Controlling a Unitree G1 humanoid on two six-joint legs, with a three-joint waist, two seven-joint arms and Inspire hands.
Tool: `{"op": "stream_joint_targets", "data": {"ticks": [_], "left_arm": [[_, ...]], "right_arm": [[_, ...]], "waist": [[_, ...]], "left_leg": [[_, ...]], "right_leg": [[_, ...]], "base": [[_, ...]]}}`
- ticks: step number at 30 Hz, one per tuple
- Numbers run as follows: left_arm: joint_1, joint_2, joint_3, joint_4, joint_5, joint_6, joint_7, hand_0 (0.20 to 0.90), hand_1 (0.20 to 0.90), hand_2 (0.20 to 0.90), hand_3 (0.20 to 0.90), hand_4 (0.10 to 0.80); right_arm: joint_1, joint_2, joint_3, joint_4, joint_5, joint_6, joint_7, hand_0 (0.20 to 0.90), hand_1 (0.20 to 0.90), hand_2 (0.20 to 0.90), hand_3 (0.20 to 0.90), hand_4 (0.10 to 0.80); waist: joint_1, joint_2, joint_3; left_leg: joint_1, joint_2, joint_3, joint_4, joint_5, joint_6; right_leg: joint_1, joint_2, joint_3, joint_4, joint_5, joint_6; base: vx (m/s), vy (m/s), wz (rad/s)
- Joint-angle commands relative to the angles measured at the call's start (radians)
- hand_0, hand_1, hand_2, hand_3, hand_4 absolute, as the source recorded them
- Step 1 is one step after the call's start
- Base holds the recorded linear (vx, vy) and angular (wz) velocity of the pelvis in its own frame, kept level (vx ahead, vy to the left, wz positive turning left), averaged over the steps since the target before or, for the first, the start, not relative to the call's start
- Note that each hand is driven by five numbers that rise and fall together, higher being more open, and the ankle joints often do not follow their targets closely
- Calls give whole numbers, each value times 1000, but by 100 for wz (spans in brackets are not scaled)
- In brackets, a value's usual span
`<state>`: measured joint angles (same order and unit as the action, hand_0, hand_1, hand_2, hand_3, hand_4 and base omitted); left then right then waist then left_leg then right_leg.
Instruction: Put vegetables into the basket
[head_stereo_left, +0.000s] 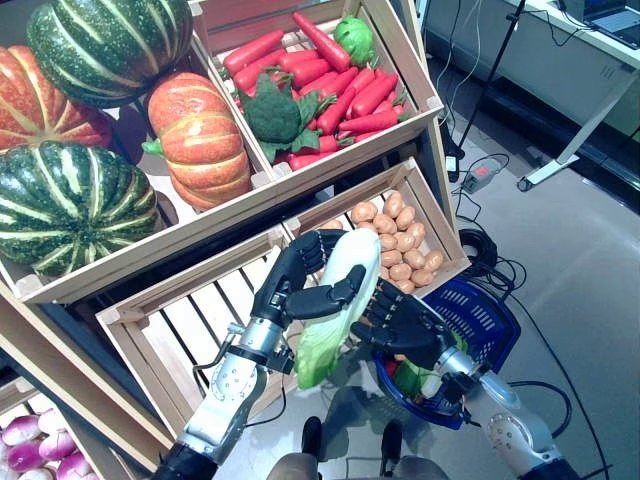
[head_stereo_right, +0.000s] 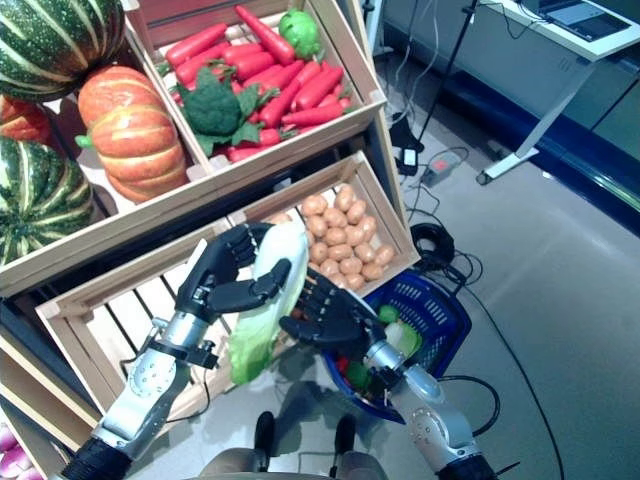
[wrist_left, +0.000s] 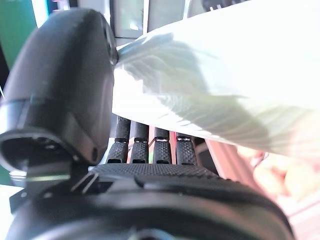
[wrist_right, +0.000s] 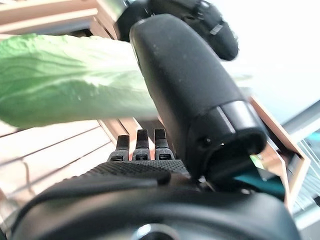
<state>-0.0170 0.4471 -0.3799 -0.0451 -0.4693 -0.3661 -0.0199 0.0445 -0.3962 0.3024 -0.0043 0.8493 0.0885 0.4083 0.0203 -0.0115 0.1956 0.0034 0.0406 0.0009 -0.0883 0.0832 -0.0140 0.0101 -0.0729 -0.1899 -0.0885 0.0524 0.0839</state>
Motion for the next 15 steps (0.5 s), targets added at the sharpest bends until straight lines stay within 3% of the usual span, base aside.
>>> {"op": "stream_joint_targets", "data": {"ticks": [1,9,15], "left_arm": [[-106,-18,0,-106,-128,-64,-89,300,300,300,300,400],[-117,-51,-82,-146,-300,-7,-191,300,300,300,300,400],[-130,-70,-104,-148,-374,8,-215,300,300,300,300,400]], "right_arm": [[-34,-2,31,-78,152,8,18,900,900,900,900,800],[-42,36,121,-38,234,104,-51,900,900,900,900,800],[-56,64,150,-10,303,124,-84,900,900,900,900,800]], "waist": [[13,-30,-140],[10,-30,-159],[12,-28,-169]], "left_leg": [[-6,-13,-8,1,-36,5],[-2,-12,-7,1,-42,8],[-3,-10,-6,1,-41,8]], "right_leg": [[27,-63,-27,4,38,17],[26,-65,-19,1,41,20],[25,-66,-16,1,43,21]], "base": [[0,0,0],[-3,1,-1],[-1,0,-1]]}}
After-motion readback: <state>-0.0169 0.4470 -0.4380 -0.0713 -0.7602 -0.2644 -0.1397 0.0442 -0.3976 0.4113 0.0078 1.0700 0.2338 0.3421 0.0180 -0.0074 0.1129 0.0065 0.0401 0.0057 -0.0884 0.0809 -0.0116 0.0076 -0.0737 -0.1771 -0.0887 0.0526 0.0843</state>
